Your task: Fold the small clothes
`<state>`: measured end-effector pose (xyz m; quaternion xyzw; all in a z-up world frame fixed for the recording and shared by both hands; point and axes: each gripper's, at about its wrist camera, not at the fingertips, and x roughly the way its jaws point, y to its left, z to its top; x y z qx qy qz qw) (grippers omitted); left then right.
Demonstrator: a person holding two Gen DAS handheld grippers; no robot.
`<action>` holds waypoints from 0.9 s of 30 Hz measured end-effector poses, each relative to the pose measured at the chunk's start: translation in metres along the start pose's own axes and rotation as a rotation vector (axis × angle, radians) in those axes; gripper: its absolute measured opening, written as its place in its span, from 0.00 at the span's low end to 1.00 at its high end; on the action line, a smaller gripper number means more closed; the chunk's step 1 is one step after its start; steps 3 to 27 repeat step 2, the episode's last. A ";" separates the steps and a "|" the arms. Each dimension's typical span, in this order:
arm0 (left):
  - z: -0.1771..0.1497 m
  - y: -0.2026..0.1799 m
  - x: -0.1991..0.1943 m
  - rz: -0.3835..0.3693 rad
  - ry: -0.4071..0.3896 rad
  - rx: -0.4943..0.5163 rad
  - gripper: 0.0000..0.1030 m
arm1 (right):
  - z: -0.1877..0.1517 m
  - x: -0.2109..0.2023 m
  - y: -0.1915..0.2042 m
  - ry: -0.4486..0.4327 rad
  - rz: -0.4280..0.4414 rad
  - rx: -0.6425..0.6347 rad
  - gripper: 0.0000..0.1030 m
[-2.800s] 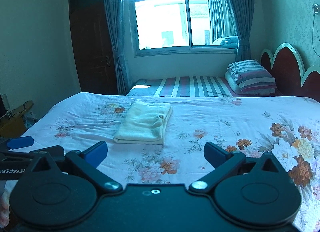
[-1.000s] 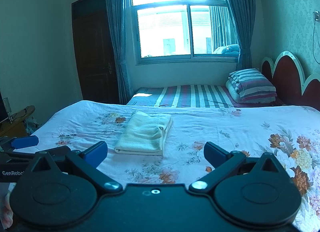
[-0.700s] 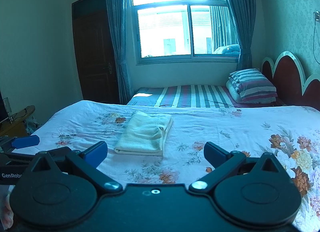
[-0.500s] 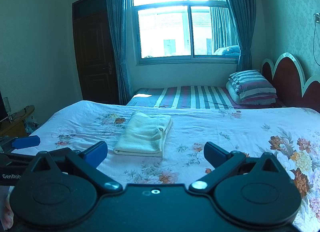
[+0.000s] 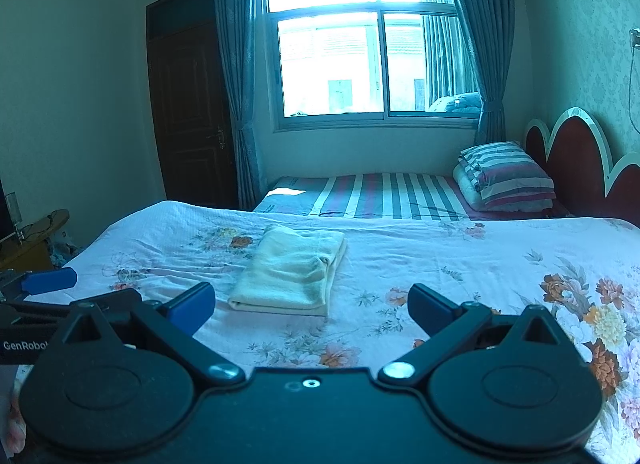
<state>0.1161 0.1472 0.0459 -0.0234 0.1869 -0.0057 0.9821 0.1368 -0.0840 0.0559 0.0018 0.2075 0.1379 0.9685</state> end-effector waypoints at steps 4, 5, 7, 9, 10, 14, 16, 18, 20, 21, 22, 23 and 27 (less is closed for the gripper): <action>0.000 -0.001 -0.001 0.001 -0.002 -0.007 1.00 | 0.000 0.001 0.000 0.002 0.000 -0.003 1.00; 0.000 -0.001 -0.001 0.001 -0.002 -0.007 1.00 | 0.000 0.001 0.000 0.002 0.000 -0.003 1.00; 0.000 -0.001 -0.001 0.001 -0.002 -0.007 1.00 | 0.000 0.001 0.000 0.002 0.000 -0.003 1.00; 0.000 -0.001 -0.001 0.001 -0.002 -0.007 1.00 | 0.000 0.001 0.000 0.002 0.000 -0.003 1.00; 0.000 -0.001 -0.001 0.001 -0.002 -0.007 1.00 | 0.000 0.001 0.000 0.002 0.000 -0.003 1.00; 0.000 -0.001 -0.001 0.001 -0.002 -0.007 1.00 | 0.000 0.001 0.000 0.002 0.000 -0.003 1.00; 0.000 -0.001 -0.001 0.001 -0.002 -0.007 1.00 | 0.000 0.001 0.000 0.002 0.000 -0.003 1.00; 0.000 -0.001 -0.001 0.001 -0.002 -0.007 1.00 | 0.000 0.001 0.000 0.002 0.000 -0.003 1.00; 0.000 -0.001 -0.001 0.001 -0.002 -0.007 1.00 | 0.000 0.001 0.000 0.002 0.000 -0.003 1.00; 0.000 -0.001 -0.001 0.001 -0.002 -0.007 1.00 | 0.000 0.001 0.000 0.002 0.000 -0.003 1.00; 0.000 -0.001 -0.001 0.001 -0.002 -0.007 1.00 | 0.000 0.001 0.000 0.002 0.000 -0.003 1.00; 0.000 -0.001 -0.001 0.001 -0.002 -0.007 1.00 | 0.000 0.001 0.000 0.002 0.000 -0.003 1.00; 0.000 -0.001 -0.001 0.001 -0.002 -0.007 1.00 | 0.000 0.001 0.000 0.002 0.000 -0.003 1.00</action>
